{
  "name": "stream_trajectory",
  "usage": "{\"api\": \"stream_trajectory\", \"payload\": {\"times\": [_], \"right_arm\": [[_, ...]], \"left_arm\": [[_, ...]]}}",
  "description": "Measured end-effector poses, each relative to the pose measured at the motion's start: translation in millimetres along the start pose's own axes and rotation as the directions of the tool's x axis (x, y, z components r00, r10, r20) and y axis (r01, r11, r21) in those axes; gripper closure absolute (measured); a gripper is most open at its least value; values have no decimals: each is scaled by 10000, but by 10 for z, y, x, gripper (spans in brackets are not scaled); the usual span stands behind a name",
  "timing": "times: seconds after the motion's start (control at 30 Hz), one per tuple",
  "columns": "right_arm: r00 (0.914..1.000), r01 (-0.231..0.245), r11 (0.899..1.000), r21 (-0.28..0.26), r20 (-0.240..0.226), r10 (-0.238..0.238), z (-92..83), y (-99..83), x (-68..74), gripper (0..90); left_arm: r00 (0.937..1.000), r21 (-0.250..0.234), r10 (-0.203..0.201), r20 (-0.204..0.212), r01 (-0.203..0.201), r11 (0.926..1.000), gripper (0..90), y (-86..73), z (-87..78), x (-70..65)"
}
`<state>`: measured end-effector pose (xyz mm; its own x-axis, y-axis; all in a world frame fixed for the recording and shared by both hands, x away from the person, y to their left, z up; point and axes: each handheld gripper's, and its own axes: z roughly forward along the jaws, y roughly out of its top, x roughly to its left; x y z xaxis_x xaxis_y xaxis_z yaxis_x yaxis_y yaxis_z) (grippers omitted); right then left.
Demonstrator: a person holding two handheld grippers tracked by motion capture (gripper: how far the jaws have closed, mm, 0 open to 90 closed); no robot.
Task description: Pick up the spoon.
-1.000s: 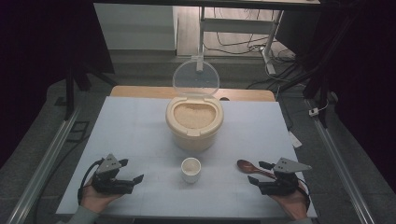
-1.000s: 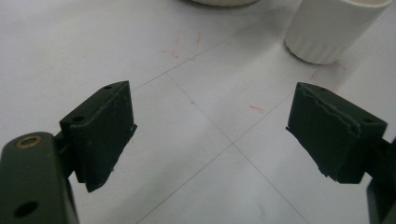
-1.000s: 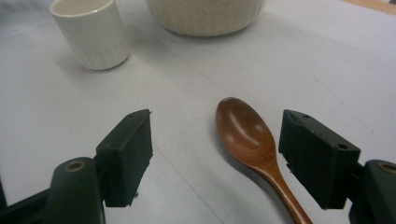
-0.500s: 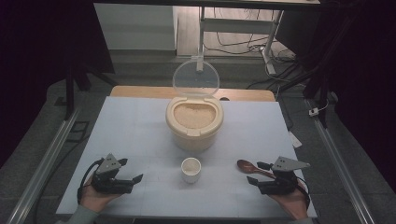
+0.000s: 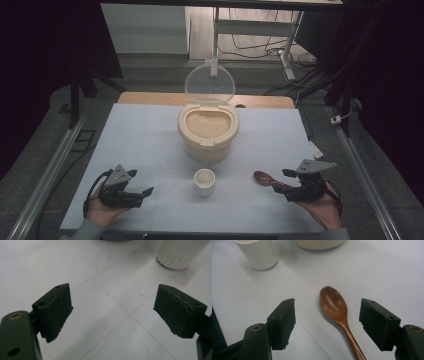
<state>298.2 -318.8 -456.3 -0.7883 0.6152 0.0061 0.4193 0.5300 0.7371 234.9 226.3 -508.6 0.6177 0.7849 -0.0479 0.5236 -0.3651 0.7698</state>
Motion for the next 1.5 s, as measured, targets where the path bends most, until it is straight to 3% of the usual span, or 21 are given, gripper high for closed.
{"api": "stream_trajectory", "payload": {"times": [0.07, 0.2, 0.4, 0.6, 0.67, 0.8, 0.83, 0.87, 0.9, 1.07, 1.2, 1.27, 1.3, 1.33, 1.37, 1.43, 1.5], "right_arm": [[9997, 144, 9993, 354, 215, -152, -25, 43, -33, 296], [9994, 275, 9960, 847, 181, -292, -55, 103, -98, 306], [9967, 749, 9775, 1972, 155, -795, -64, 206, -242, 307], [9935, 1120, 9513, 2871, -152, -1124, -20, 208, -348, 305], [9936, 1111, 9486, 2963, -152, -1116, -11, 205, -353, 305], [9926, 1207, 9325, 3403, -281, -1182, 28, 199, -363, 315], [9926, 1207, 9325, 3403, -281, -1182, 28, 199, -363, 315], [9922, 1245, 9250, 3590, -383, -1187, 47, 191, -379, 322], [9922, 1245, 9250, 3590, -383, -1187, 47, 191, -379, 322], [9927, 1174, 9110, 3953, -722, -966, 138, 158, -416, 336], [9885, 1435, 8902, 4324, -1056, -1080, 253, 129, -406, 337], [9884, 1445, 8873, 4380, -1057, -1087, 270, 127, -405, 341], [9886, 1460, 8786, 4548, -993, -1129, 299, 117, -406, 355], [9886, 1460, 8786, 4548, -993, -1129, 299, 117, -406, 355], [9889, 1445, 8694, 4726, -986, -1108, 306, 100, -428, 371], [9895, 1414, 8622, 4865, -950, -1087, 297, 76, -452, 391], [9900, 1380, 8608, 4899, -948, -1048, 291, 61, -459, 408]], "left_arm": [[10000, 11, -52, -24, 52, 10000, 145, -6, 4, 11], [10000, 36, -26, -36, 26, 10000, 145, -2, 14, 11], [10000, 166, -19, -86, 21, 9999, 141, -5, 35, 30], [10000, 210, -17, -56, 18, 9998, 141, -18, 40, 40], [10000, 231, -27, -52, 28, 9997, 141, -25, 41, 46], [10000, 219, -34, -36, 35, 9998, 141, -27, 40, 50], [10000, 228, -24, -31, 24, 9997, 141, -28, 41, 52], [10000, 236, -27, -23, 28, 9997, 141, -29, 44, 53], [10000, 252, -33, -19, 34, 9997, 141, -31, 48, 55], [10000, 295, -44, 14, 43, 9996, 138, -36, 56, 59], [10000, 334, -36, 21, 36, 9994, 137, -40, 62, 60], [10000, 354, -20, 21, 20, 9994, 137, -41, 65, 58], [10000, 358, -10, 24, 9, 9994, 136, -42, 67, 57], [10000, 368, 2, 31, -3, 9993, 136, -42, 69, 56], [10000, 381, 7, 36, -9, 9993, 136, -43, 70, 55], [10000, 389, 32, 49, -34, 9992, 136, -44, 69, 53], [10000, 389, 38, 54, -40, 9992, 136, -43, 71, 53]]}}
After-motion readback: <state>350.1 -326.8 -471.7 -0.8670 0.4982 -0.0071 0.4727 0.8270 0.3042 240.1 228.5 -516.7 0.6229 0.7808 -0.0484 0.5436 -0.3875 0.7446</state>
